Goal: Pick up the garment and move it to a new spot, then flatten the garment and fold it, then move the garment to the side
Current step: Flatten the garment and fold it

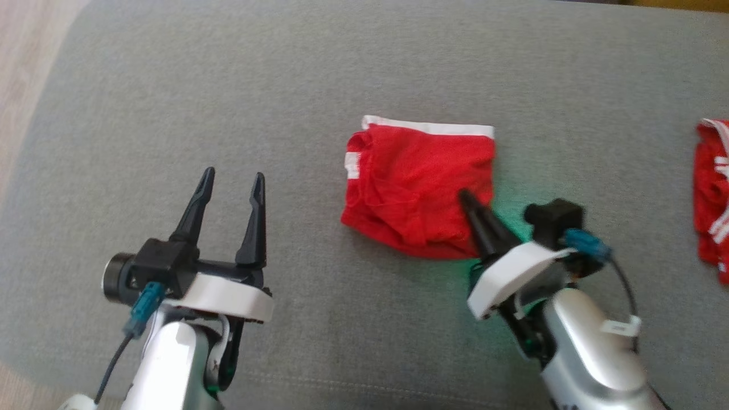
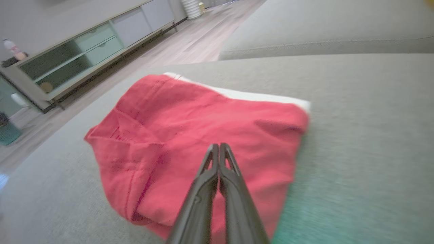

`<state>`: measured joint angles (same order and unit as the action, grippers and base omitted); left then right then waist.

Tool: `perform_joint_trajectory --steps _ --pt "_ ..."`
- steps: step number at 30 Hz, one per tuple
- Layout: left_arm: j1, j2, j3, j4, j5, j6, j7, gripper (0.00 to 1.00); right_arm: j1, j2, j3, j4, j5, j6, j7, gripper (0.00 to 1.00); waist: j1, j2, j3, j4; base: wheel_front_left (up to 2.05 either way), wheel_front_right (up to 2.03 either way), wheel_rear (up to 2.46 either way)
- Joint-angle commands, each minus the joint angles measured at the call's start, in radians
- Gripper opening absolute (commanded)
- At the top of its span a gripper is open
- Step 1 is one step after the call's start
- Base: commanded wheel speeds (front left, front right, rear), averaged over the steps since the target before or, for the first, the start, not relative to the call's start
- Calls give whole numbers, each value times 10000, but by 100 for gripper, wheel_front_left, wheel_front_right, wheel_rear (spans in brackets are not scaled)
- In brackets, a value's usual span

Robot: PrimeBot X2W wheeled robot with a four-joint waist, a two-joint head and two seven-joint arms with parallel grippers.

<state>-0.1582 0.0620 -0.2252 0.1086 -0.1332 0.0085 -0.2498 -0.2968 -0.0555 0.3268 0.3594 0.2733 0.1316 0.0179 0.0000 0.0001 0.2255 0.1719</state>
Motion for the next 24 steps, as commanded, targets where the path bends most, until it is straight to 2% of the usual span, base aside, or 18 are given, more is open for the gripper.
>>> perform_joint_trajectory --steps 1,6,9,10,16,21,24 --pt "-473 61 239 -260 36 -18 -120 100 -351 47 424 -33 228 -9 -172 0 0 -1 117 180 0 0 0" --pt "-585 -4 111 -245 -17 -19 -120 100 -1190 50 1816 1431 1262 -9 -715 0 0 -1 268 422 0 0 0" --pt "-619 -28 78 -236 -37 -6 -120 100 -1558 51 2685 1764 1825 -9 -1041 0 0 -1 315 477 0 0 0" --pt "-620 -39 80 -240 -39 15 -120 100 -1739 51 3260 1872 2150 -9 -1163 0 0 -1 327 478 0 0 0" --pt "-653 -58 119 -244 -16 40 -120 100 -2161 52 4835 2227 2755 -9 -1227 0 0 -1 379 378 0 0 0" --pt "-603 -53 242 -270 20 58 -120 100 -2465 52 5119 2191 2964 -9 -1738 0 0 -1 344 169 0 0 0" --pt "-504 -20 343 -291 74 74 -120 100 -2590 52 4749 1909 2891 -9 -2203 0 0 -1 226 -58 0 0 0"
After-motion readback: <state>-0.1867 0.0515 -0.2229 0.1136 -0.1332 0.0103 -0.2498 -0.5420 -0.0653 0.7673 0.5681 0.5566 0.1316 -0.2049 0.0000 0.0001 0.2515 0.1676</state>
